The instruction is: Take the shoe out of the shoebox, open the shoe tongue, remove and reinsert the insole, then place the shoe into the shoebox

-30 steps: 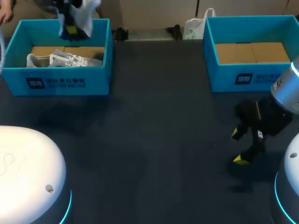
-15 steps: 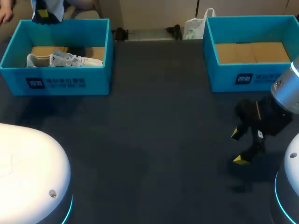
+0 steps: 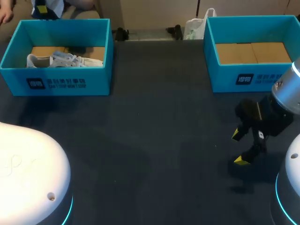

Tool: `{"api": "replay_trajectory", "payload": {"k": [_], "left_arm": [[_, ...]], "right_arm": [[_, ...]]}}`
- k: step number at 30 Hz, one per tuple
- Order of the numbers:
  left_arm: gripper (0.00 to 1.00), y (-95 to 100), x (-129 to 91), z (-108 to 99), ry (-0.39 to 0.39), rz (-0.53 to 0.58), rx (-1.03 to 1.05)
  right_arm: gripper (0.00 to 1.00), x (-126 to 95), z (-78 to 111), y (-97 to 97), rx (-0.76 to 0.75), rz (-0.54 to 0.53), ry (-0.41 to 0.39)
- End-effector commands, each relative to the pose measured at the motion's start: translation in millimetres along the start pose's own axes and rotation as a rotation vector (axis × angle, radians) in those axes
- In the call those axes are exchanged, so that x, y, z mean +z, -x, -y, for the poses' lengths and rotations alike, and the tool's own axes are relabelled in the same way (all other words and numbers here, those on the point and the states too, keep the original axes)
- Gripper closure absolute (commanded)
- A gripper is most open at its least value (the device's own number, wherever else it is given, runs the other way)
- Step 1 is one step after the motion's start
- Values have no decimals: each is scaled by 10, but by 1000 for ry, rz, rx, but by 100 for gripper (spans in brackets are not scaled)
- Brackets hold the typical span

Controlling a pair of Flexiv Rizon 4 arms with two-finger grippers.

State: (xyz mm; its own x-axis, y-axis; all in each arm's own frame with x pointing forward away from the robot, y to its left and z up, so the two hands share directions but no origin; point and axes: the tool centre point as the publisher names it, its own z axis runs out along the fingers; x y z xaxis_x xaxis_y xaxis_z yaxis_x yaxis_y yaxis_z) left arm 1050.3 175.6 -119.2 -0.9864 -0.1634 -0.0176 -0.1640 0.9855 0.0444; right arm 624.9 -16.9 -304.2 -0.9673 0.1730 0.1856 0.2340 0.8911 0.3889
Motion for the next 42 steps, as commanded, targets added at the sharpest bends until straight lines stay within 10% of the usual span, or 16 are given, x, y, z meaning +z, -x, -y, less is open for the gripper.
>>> {"api": "replay_trajectory", "payload": {"k": [1,11,17,20,30,42], "left_arm": [[100,507,192,-199,21,-21,-22],[100,884,376,-470,8,-25,43],[100,925,374,-687,37,44,488],[100,933,375,-819,206,132,706],[100,933,375,-819,206,132,706],[100,1255,359,-1157,84,19,1247]], "right_arm": [[0,0,5,-16,0,3,0],[0,0,5,-16,0,3,0],[0,0,5,-16,0,3,0],[0,0,5,-16,0,3,0],[0,0,5,-16,0,3,0],[0,0,5,-16,0,3,0]]}}
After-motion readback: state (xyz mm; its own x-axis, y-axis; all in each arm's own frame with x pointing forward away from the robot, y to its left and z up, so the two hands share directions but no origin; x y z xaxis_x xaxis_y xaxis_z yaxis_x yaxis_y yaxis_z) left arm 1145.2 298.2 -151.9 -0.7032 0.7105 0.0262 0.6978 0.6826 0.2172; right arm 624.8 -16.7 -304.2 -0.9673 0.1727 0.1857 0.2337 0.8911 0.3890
